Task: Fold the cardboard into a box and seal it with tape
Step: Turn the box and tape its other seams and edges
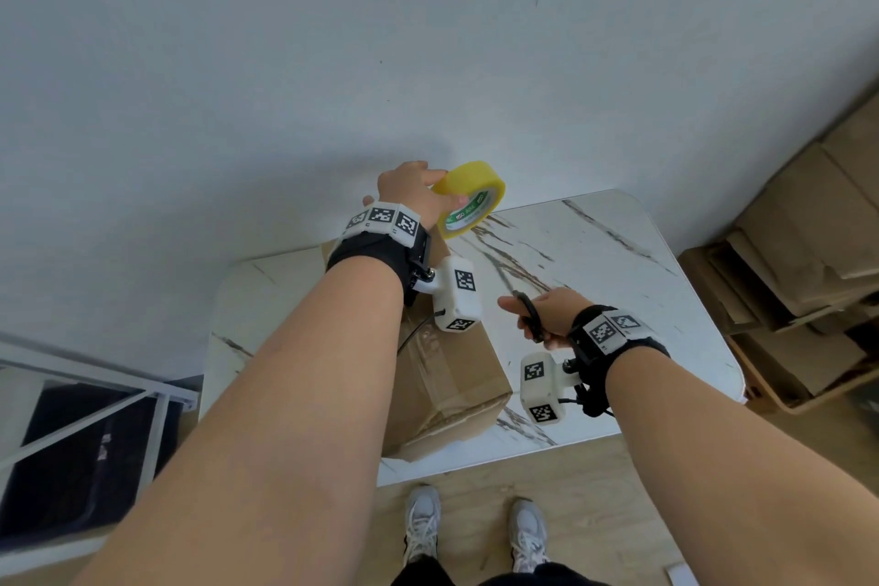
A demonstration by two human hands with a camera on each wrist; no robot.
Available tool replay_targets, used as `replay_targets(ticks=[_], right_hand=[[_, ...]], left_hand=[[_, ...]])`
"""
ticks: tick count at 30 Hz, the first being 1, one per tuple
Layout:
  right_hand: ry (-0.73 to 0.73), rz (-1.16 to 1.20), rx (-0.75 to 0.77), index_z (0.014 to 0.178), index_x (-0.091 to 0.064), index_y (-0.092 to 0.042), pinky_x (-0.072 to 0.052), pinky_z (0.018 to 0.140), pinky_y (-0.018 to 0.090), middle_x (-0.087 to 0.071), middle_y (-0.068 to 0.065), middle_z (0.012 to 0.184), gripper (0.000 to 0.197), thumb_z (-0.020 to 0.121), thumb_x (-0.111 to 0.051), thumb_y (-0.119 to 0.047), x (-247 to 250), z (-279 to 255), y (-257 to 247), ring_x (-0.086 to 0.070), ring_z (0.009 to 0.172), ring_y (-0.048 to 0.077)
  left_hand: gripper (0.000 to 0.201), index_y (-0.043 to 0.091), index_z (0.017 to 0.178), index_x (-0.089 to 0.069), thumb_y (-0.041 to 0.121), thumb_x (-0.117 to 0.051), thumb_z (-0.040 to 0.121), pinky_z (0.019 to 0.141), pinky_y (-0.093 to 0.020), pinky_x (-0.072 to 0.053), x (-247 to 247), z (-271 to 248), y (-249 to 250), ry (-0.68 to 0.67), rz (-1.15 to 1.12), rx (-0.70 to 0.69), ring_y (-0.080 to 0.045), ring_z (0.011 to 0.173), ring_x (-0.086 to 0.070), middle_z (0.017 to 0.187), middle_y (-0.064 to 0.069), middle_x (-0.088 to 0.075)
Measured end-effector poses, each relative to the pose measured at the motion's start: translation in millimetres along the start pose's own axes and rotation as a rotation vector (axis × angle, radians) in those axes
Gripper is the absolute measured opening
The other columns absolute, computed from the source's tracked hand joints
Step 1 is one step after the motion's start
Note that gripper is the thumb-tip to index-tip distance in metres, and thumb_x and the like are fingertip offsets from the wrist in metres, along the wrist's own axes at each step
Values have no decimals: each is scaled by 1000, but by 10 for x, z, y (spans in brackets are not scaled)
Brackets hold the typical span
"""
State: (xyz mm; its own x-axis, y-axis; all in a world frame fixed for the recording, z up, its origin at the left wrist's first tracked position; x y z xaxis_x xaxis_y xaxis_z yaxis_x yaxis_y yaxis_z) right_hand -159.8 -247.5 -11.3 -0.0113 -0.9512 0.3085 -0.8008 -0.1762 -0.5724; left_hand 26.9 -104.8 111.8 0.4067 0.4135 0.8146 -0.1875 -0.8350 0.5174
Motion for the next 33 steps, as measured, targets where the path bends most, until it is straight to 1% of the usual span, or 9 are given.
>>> replay_targets(ticks=[5, 11, 14, 17, 21, 26, 29, 31, 33], right_hand=[[92, -195, -123, 69, -61, -7, -52, 76, 36, -66, 6, 69, 46, 89, -62, -49, -40, 203, 217, -59, 70, 25], [270, -520, -109, 63, -49, -9, -33, 43, 21, -52, 2, 59, 43, 86, -65, -42, 26, 234, 210, -44, 47, 15], [266, -682, -81, 63, -48, -10, -40, 45, 22, -55, 2, 62, 35, 90, -60, -29, -15, 248, 245, -52, 53, 15], [256, -653, -72, 77, -53, -11, -43, 63, 28, -59, 4, 84, 18, 90, -60, -21, -56, 263, 267, -60, 79, 23], [343, -661, -60, 62, -51, -10, -40, 46, 24, -57, 3, 60, 32, 90, -54, -24, -25, 243, 193, -55, 53, 18], [303, -592, -76, 76, -47, -14, -37, 72, 28, -64, 15, 109, 19, 93, -54, -16, 51, 161, 164, -61, 110, 32], [350, -538, -68, 71, -51, -6, -47, 69, 30, -59, 9, 76, 22, 92, -54, -12, 164, 93, 92, -61, 85, 30], [366, -452, -17, 86, -61, -3, -52, 77, 32, -64, 12, 89, 11, 90, -51, -6, 234, 63, -41, -61, 87, 30], [409, -299, 67, 119, -62, -9, -49, 89, 33, -65, 10, 117, 32, 90, -49, -5, 347, 52, -189, -61, 108, 29]], left_hand=[[53, 39, 126, -58, 57, -65, 77, 116, -49, -20, -13, 1, -2, 12, -17, 11, -20, 143, -25, 153, 9, -32], [52, 41, 127, -57, 59, -63, 79, 115, -47, -20, 17, -24, -3, 32, 12, 0, -19, 143, -27, 153, 12, -31], [52, 42, 127, -57, 61, -62, 79, 113, -48, -20, 14, -25, 6, 33, 35, -9, -18, 143, -26, 153, 13, -30], [53, 43, 126, -58, 62, -62, 77, 113, -50, -21, 12, -8, 11, 32, 45, -16, -18, 142, -27, 153, 14, -31], [55, 42, 127, -57, 63, -62, 77, 113, -51, -21, -10, 8, 6, 3, 59, -20, -18, 142, -27, 153, 13, -31], [60, 40, 130, -54, 62, -64, 75, 115, -47, -21, -16, 1, 8, -17, 48, -16, -18, 142, -29, 154, 11, -30], [63, 38, 132, -54, 61, -67, 74, 116, -47, -22, -30, -12, 19, -52, 26, -28, -19, 142, -29, 155, 10, -29], [64, 37, 133, -53, 59, -68, 75, 117, -46, -20, -30, -32, 45, -74, 43, -45, -19, 143, -26, 156, 8, -28], [62, 40, 132, -53, 58, -69, 75, 118, -47, -18, -18, -59, 73, -82, 65, -55, -20, 145, -23, 156, 8, -25]])
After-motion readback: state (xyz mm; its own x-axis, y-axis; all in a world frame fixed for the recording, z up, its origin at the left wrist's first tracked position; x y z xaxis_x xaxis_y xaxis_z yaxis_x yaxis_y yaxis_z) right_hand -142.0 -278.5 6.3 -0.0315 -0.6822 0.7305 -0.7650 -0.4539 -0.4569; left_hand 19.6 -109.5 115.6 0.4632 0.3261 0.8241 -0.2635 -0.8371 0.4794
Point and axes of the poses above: each hand's wrist, its own z-axis towards the middle knuckle, its own x-axis out of the back of the hand, y = z × x, the point moved 8 cm from there along z, towards the middle knuckle
